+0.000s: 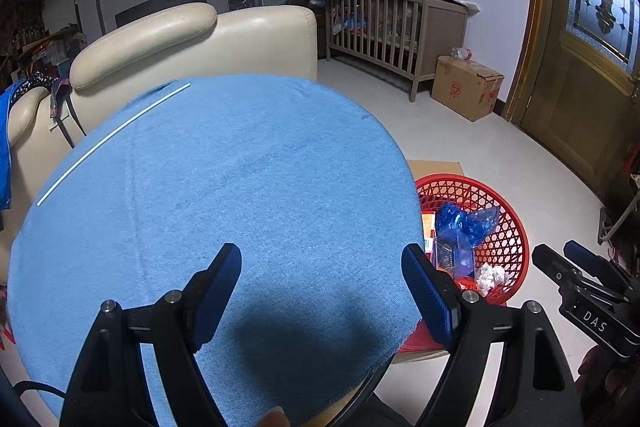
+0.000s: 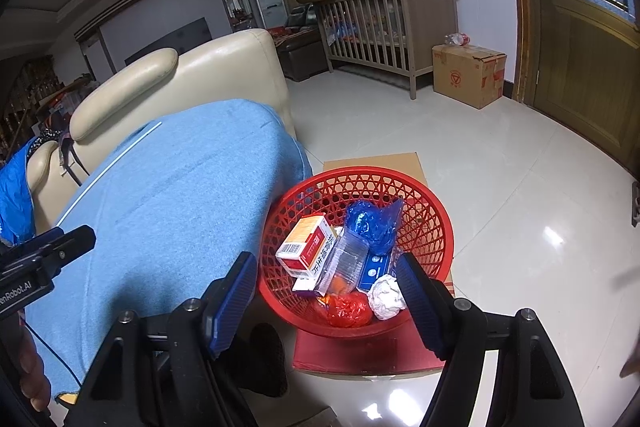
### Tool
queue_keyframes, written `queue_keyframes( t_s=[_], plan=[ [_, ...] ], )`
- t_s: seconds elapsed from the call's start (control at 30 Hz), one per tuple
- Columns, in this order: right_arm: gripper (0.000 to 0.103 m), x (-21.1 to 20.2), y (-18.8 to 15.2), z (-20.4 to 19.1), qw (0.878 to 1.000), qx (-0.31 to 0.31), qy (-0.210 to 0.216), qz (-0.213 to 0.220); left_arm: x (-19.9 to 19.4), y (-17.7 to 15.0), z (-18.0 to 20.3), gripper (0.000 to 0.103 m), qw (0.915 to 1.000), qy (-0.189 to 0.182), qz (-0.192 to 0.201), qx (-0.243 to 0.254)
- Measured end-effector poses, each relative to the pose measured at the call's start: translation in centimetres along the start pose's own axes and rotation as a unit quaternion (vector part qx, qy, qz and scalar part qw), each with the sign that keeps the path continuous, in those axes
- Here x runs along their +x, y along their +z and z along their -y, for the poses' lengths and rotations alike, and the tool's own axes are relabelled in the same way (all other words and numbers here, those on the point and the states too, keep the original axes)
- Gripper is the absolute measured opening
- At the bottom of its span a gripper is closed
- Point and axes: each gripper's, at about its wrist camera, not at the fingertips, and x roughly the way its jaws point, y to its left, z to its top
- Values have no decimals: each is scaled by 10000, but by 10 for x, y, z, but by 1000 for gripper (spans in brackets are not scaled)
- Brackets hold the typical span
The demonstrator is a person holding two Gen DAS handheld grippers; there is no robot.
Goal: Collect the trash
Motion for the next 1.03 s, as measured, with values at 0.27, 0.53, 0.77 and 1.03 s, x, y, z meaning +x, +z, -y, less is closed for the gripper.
queue_keyframes(
  t_s=[0.27,0.53,0.77,1.03],
  plan=[
    [75,1,0,0,10000,13,-7,-3,0,0,3,83,10000,2,12,33],
    [75,-1,0,0,10000,-2,-11,21,0,0,3,83,10000,-73,7,6],
    [75,0,0,-1,10000,-8,-9,-3,-1,-1,5,83,9998,-142,56,82],
    [75,1,-1,-1,10000,-9,-10,-36,-2,-2,7,83,9996,-232,91,136]
  ],
)
